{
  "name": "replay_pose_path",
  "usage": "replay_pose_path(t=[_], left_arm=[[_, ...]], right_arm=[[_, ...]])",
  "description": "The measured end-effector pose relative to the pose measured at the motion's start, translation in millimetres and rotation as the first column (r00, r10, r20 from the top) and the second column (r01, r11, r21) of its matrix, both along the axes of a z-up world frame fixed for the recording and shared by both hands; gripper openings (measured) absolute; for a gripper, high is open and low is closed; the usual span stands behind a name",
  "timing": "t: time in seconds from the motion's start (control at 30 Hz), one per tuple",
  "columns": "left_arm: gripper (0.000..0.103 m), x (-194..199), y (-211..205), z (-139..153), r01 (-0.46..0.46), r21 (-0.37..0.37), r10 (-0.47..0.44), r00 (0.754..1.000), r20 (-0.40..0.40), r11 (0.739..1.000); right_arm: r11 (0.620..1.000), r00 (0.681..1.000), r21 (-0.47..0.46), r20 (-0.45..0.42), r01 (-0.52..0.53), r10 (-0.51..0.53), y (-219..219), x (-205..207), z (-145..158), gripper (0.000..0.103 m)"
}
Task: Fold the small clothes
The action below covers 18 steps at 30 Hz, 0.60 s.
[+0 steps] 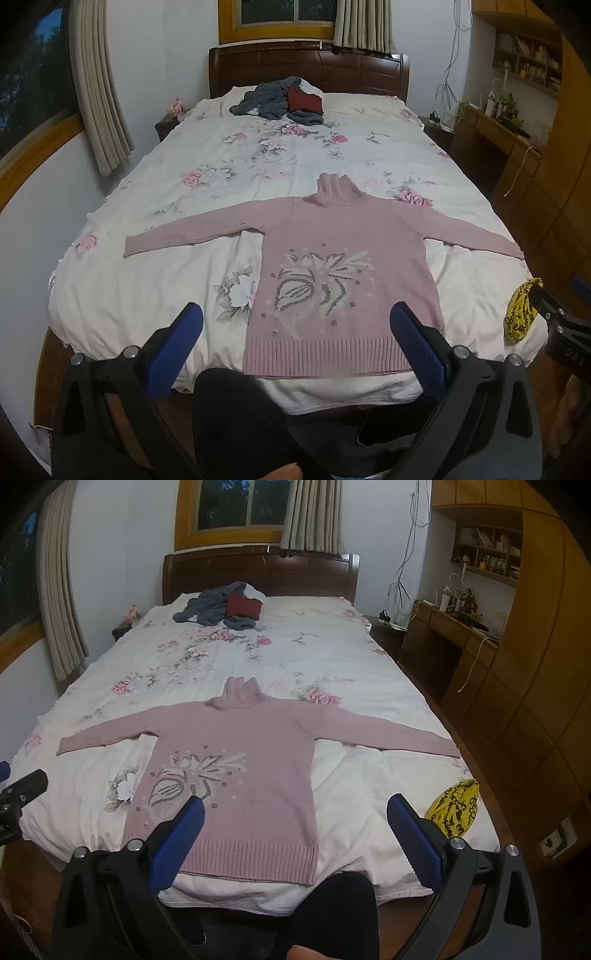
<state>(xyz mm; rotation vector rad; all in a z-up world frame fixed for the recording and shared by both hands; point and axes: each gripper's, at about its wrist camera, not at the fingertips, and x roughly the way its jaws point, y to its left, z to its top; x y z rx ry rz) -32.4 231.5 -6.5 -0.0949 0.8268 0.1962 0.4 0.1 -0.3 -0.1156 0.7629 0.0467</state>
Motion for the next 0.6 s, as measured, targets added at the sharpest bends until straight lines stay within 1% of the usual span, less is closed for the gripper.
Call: replay_pose_path(t=[0.3,0.43,0.5,0.6], left_arm=[[0.100,-0.3,0.1,0.6,-0.002,-0.001,0.002,1.000,0.002,1.000],[0.100,7.1,1.4,5.4,-0.001,0.001,0.001,1.000,0.005,1.000],[0.100,0.5,0.6,4.7,-0.001,0.002,0.001,1.000,0.010,1.000],[0.100,3.0,3.7,9.0,-0.002,0.003,0.001,1.000,0.013,1.000]], right_arm=[[1.000,1.000,0.003,0.007,-0.002,0.002,-0.7,0.7,0.2,0.099],[1.000,1.000,0.004,0.009,-0.007,0.007,-1.8,2.7,0.2,0.099],[1.000,1.000,0.001,0.012,-0.007,0.007,-3.8,1.6,-0.3,0.099],[1.000,1.000,0.000,0.012,-0.007,0.007,-2.2,3.1,-0.8,0.099]])
